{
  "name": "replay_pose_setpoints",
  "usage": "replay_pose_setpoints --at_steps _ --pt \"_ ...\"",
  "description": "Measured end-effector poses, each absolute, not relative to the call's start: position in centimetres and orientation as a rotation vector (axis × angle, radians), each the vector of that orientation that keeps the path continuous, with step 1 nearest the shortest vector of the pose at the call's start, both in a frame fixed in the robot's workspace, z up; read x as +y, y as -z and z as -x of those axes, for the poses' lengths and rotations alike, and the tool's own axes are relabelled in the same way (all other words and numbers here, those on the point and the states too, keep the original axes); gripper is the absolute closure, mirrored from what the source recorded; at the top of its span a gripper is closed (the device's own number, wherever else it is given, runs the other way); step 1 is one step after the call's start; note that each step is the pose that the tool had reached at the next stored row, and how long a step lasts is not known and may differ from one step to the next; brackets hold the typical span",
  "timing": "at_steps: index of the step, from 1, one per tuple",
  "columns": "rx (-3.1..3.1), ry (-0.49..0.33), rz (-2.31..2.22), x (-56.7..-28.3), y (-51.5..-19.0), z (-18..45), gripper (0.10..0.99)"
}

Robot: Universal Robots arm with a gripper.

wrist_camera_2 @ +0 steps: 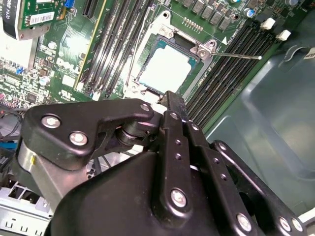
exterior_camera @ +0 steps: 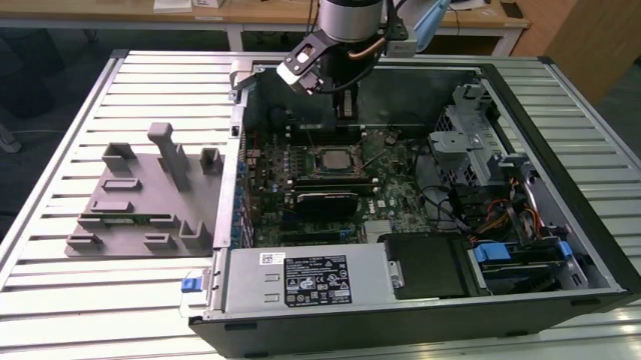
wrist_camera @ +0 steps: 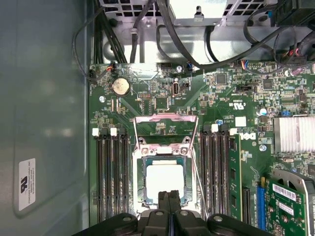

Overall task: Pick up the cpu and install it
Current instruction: 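Close the cpu cover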

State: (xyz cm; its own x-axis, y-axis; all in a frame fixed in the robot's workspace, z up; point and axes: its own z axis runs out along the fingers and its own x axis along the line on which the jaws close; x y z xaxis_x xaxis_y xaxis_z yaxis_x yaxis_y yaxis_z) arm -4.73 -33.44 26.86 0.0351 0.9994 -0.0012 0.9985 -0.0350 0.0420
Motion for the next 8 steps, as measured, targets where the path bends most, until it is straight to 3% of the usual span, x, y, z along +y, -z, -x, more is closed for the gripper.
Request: replay_pose_setpoints --at_steps 8 --pt "2.16 -0.044 -2.237 -33.44 -27.2 4.62 0.98"
